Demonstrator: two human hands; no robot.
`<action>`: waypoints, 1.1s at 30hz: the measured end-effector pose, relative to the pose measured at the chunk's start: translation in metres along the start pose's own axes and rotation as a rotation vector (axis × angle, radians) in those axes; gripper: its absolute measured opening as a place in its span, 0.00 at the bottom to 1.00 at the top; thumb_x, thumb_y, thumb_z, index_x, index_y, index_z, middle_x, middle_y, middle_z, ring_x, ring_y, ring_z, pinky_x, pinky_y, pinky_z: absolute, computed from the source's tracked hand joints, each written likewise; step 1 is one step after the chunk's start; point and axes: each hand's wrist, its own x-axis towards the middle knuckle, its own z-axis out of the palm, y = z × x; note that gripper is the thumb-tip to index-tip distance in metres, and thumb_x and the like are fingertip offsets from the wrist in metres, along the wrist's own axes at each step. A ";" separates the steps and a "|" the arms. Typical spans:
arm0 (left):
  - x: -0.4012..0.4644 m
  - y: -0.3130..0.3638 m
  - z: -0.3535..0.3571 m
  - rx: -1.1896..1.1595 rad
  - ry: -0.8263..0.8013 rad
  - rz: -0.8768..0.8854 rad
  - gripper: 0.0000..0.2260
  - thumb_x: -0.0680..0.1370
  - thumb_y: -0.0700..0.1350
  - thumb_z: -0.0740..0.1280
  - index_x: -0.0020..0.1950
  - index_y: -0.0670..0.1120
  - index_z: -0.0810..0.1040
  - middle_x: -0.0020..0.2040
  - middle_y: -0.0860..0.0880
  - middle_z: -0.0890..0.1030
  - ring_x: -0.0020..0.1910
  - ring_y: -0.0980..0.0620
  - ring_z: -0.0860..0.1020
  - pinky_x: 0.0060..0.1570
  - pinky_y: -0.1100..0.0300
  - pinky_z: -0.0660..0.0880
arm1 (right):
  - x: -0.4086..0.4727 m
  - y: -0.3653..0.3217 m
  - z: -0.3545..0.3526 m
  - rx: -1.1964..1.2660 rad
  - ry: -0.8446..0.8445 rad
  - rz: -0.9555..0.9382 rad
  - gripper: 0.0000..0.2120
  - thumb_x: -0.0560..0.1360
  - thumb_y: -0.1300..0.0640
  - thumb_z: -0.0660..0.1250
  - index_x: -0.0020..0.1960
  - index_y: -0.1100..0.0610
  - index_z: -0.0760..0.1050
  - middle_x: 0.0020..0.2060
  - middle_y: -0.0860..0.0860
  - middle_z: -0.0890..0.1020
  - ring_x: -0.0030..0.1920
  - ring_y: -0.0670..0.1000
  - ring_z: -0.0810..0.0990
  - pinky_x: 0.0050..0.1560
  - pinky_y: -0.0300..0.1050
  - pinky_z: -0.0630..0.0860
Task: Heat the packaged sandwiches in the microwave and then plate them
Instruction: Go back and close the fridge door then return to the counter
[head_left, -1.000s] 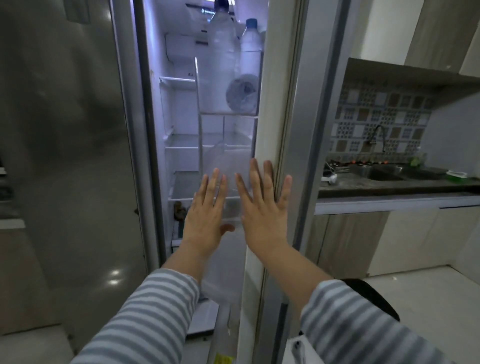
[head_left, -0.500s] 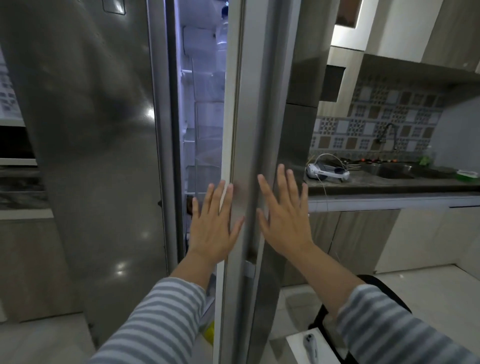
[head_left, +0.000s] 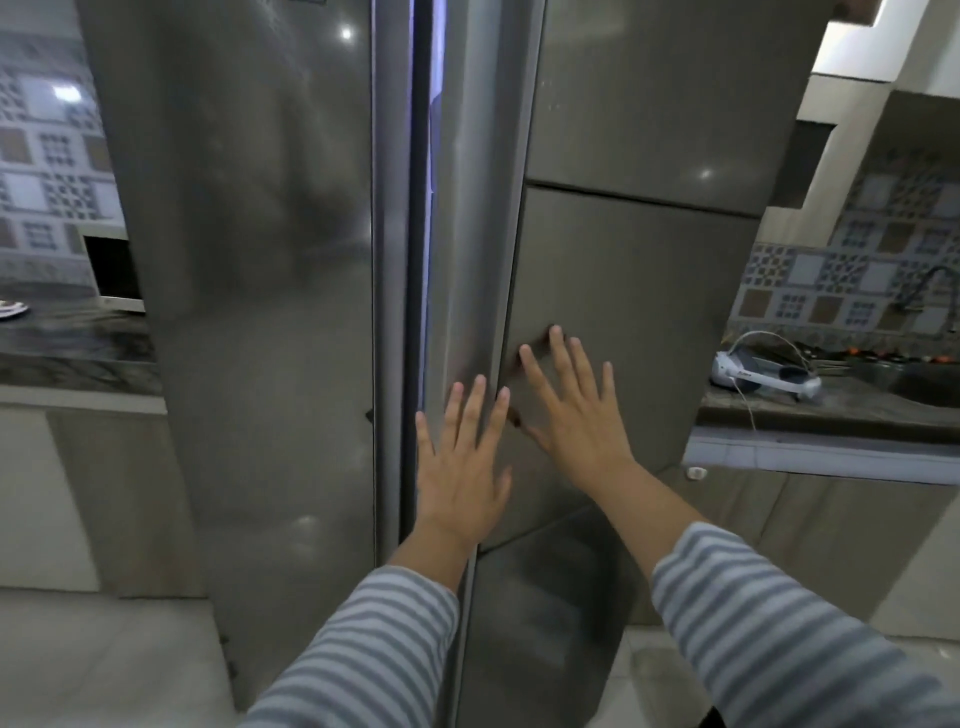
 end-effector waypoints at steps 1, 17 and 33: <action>0.005 -0.003 0.005 0.020 0.000 -0.022 0.43 0.76 0.54 0.63 0.75 0.54 0.31 0.78 0.49 0.35 0.77 0.47 0.35 0.72 0.34 0.43 | 0.007 -0.001 0.008 0.008 0.018 -0.018 0.50 0.67 0.43 0.75 0.78 0.49 0.47 0.77 0.59 0.54 0.76 0.61 0.57 0.66 0.70 0.65; 0.101 -0.034 0.086 -0.188 0.014 -0.336 0.45 0.77 0.47 0.67 0.77 0.49 0.33 0.76 0.41 0.30 0.77 0.44 0.35 0.72 0.40 0.41 | 0.105 -0.003 0.103 -0.029 0.060 -0.166 0.50 0.65 0.48 0.76 0.78 0.49 0.50 0.78 0.59 0.47 0.77 0.62 0.46 0.71 0.68 0.50; 0.160 -0.059 0.160 -0.193 0.117 -0.328 0.47 0.74 0.43 0.71 0.77 0.46 0.36 0.75 0.41 0.33 0.74 0.44 0.31 0.71 0.43 0.63 | 0.162 0.002 0.151 -0.133 0.018 -0.196 0.50 0.68 0.44 0.74 0.79 0.49 0.47 0.78 0.59 0.46 0.77 0.64 0.43 0.71 0.70 0.43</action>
